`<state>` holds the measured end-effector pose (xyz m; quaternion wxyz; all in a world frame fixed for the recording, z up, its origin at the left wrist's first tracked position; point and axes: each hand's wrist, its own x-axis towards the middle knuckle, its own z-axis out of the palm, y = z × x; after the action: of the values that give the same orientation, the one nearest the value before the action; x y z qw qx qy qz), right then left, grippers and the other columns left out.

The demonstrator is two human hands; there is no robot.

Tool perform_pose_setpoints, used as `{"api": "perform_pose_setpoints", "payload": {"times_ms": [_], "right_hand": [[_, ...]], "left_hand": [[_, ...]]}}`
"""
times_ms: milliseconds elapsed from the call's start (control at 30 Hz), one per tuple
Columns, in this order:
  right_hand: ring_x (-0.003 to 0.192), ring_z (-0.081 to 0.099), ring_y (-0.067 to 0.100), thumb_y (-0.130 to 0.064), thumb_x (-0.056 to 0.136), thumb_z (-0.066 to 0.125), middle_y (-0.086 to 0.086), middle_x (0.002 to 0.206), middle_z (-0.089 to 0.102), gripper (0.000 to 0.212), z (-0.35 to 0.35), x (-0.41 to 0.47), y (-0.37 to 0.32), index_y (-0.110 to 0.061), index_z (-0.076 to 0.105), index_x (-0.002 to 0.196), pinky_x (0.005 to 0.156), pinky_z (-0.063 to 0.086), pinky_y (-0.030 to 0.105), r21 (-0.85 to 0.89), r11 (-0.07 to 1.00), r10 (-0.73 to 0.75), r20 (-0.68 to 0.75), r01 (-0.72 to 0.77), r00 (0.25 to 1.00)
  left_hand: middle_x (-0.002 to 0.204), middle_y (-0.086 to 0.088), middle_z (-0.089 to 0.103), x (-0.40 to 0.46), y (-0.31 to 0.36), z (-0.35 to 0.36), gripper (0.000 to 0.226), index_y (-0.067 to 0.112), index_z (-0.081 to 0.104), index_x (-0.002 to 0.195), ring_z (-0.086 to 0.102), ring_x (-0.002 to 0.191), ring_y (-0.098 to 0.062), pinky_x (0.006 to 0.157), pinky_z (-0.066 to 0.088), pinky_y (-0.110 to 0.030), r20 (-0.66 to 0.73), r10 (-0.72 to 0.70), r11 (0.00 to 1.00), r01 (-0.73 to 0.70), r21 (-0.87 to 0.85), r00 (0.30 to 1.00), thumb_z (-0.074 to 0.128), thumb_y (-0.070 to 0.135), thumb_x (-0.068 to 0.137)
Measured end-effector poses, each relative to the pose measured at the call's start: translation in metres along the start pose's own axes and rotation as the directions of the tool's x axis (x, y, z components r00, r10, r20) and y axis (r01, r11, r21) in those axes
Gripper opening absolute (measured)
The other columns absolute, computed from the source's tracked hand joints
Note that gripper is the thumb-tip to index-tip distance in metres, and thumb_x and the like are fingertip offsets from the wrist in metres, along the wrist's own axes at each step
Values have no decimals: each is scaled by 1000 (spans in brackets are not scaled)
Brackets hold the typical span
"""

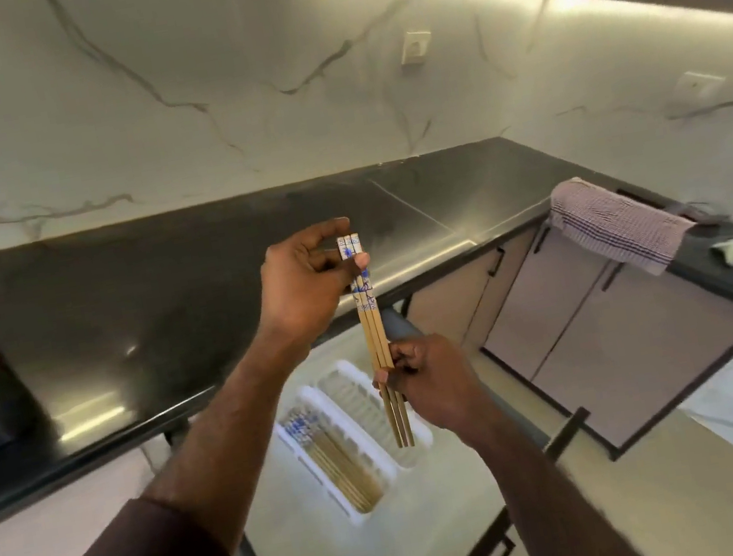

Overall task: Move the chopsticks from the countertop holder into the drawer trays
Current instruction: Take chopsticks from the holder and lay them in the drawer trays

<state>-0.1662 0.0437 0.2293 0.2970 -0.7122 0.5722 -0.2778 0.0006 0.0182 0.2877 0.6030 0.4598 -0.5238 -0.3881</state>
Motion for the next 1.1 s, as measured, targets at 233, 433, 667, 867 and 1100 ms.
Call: {"api": "perform_pose_setpoints", "payload": {"times_ms": [233,433,667,867,1100], "right_hand": [[67,68,18,-17,81,71,5,74,74,8,0,43,84,-10,73,77,63,54,35,-119,990,87,56,-80,995],[73,65,28,-22,79,68,6,70,70,14,41,93,153,-10,71,72,65,52,35,-211,964,197,173,-160,965],[85,67,29,-21,86,59,8,91,74,19,98,141,212,-11,74,87,77,55,31,-281,938,292,316,-205,903],[93,63,27,-27,88,62,8,96,70,18,137,148,246,-10,69,86,75,44,24,-374,900,364,361,-224,858],[111,56,21,-36,96,42,2,118,63,32,157,141,259,-15,58,113,92,40,25,-517,850,325,365,-100,872]], "left_hand": [[85,9,74,9,-96,60,55,13,58,129,72,78,-1,71,59,-21,-40,-170,977,173,121,985,78,9,78],[87,1,76,21,-203,78,42,12,66,119,73,78,-9,78,58,-29,-59,-387,877,388,283,920,78,19,80],[126,-3,66,27,-299,85,52,21,47,137,66,106,-16,84,54,-30,-110,-413,733,402,548,904,67,26,89],[153,-11,37,16,-345,86,88,26,-5,153,46,133,-31,100,44,-46,-112,-460,599,401,693,881,60,27,94],[162,-12,9,4,-367,89,70,8,3,152,-6,148,-26,112,-20,-47,84,-516,269,68,961,852,39,36,99]]}}
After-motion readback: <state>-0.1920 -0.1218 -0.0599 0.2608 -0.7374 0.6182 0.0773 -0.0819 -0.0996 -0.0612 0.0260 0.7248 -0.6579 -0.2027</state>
